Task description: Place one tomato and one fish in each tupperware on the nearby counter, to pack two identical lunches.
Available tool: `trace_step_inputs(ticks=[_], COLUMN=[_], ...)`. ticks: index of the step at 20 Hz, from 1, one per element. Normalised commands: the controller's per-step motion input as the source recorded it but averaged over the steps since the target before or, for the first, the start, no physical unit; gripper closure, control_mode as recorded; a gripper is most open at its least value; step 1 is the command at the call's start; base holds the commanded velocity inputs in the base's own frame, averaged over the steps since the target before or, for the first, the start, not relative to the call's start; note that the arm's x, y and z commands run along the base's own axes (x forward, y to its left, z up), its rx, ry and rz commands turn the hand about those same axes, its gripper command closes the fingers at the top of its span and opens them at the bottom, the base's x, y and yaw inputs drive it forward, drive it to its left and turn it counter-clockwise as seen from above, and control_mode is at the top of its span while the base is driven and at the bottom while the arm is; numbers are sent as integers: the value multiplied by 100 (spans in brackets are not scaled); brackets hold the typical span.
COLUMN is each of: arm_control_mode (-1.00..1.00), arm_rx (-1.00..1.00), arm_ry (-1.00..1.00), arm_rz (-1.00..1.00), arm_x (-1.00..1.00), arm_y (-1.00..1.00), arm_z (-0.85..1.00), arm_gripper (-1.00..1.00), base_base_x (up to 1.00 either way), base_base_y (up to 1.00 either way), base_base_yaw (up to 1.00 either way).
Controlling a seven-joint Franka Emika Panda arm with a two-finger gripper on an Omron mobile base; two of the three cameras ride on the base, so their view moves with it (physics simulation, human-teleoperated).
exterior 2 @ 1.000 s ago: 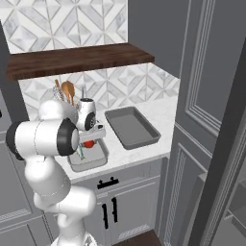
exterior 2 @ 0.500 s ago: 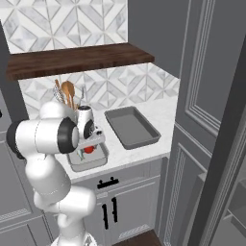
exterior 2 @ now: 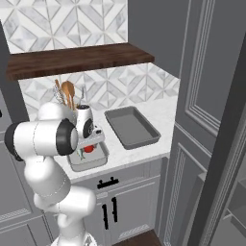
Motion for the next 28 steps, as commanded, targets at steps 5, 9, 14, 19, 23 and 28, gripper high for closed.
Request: trace_step_inputs(ticks=[5,9,14,19,23,28], arm_control_mode=[-100,-100,-100,-100,-100,-100], arm_rx=[-3,-4,0,8,12,10], arm_ry=[0,-3,-13,-18,-7,0], arm_rz=[0,0,0,-5,-16,-26], arm_x=[0,-7,-42,-100,-99,-64], arm_y=[0,0,-5,-47,-56,-24], arm_z=[14,21,33,32,40,51], arm_gripper=[-100,-100,-100,-100,-100,-100], base_base_x=[0,0,0,0,0,0], base_base_y=[0,0,0,0,0,0], base_base_yaw=[0,0,0,0,0,0])
